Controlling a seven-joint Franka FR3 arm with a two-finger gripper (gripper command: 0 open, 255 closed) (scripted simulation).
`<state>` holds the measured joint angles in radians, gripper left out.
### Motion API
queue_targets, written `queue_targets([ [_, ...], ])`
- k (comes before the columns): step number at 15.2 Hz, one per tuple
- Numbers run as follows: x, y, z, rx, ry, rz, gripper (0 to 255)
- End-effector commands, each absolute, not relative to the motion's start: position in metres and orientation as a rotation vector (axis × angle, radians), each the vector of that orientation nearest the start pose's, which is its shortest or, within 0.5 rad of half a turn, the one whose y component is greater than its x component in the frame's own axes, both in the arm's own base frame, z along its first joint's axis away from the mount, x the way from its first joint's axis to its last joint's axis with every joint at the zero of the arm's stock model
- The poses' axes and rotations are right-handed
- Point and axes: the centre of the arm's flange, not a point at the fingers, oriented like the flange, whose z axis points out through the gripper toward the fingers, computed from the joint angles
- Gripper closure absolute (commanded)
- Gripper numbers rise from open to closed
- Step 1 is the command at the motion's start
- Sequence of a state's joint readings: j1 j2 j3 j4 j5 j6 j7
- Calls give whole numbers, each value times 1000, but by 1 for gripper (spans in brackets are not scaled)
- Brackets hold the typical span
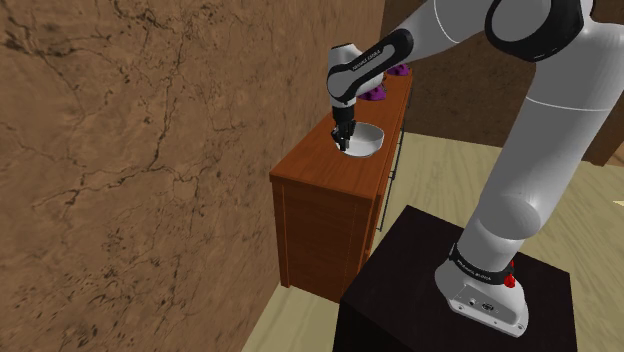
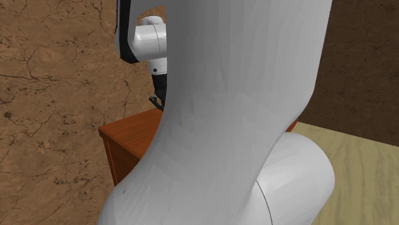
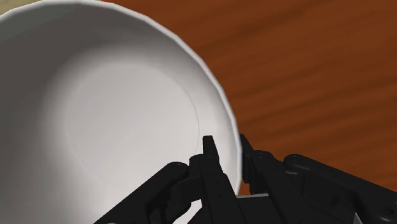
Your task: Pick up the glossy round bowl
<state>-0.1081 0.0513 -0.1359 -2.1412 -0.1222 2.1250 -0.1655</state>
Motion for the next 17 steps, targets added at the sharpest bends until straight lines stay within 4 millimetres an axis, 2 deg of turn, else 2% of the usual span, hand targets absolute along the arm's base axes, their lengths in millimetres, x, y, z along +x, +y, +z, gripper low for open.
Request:
queue_targets([
  [1, 522, -136, 375, -3231, 18, 143, 255],
  [6, 523, -135, 376, -3231, 18, 143, 255],
  [17, 523, -135, 434, -3231, 18, 143, 255],
])
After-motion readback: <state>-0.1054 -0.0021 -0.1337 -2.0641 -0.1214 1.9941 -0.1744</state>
